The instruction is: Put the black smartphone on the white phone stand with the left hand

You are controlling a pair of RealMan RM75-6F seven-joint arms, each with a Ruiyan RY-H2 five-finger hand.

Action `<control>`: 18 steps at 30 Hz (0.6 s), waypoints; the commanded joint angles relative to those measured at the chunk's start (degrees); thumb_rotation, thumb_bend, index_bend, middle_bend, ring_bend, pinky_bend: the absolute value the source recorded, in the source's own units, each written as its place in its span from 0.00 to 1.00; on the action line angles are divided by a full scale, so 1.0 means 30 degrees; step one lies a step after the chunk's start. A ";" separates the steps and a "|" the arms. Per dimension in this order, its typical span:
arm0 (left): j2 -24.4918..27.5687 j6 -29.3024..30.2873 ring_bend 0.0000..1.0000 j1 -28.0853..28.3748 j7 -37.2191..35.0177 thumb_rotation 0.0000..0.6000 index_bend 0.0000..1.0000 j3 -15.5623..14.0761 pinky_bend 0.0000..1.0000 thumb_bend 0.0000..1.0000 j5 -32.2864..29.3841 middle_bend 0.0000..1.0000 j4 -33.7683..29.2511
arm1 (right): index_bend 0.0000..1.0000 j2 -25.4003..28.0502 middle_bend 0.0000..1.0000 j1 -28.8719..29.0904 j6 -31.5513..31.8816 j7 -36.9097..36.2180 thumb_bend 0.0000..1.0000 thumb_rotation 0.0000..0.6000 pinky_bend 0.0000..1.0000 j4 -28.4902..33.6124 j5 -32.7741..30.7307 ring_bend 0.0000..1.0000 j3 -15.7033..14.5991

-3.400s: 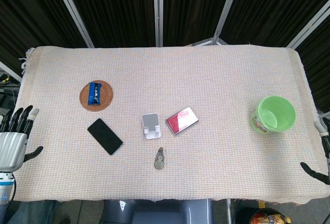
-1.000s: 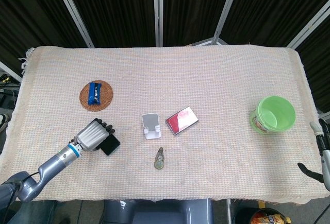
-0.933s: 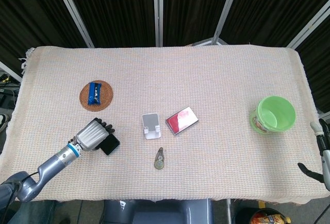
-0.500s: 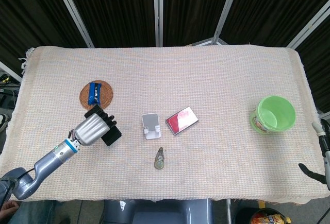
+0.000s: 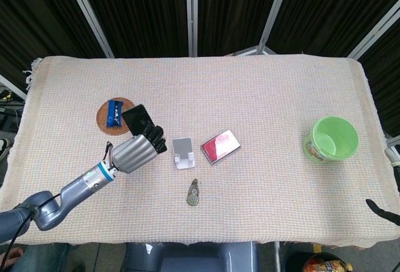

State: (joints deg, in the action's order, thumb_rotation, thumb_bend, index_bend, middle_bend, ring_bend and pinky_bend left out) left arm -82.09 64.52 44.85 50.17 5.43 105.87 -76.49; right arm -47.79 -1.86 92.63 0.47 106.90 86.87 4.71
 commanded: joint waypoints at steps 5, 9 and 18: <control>-0.1834 -0.1823 0.41 0.1503 0.2699 1.00 0.52 0.0418 0.41 0.02 0.0598 0.36 0.1277 | 0.00 0.0168 0.00 -0.0085 0.0026 -0.0463 0.00 1.00 0.00 -0.0161 -0.0076 0.00 -0.0016; -0.2695 -0.2105 0.41 0.1992 0.3398 1.00 0.52 0.0189 0.41 0.02 0.1132 0.37 0.2079 | 0.00 0.0262 0.00 -0.0115 0.0014 -0.0726 0.00 1.00 0.00 -0.0209 -0.0162 0.00 -0.0006; -0.4144 -0.3568 0.41 0.2385 0.5167 1.00 0.52 0.0474 0.41 0.02 0.0124 0.37 0.2594 | 0.00 0.0404 0.00 -0.0107 -0.0082 -0.1174 0.00 1.00 0.00 -0.0305 -0.0341 0.00 0.0046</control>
State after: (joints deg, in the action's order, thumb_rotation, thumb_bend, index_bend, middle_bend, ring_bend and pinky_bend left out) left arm -94.01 54.33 51.84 65.01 6.57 106.82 -68.72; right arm -46.60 -2.19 92.39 -3.01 106.01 85.87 4.83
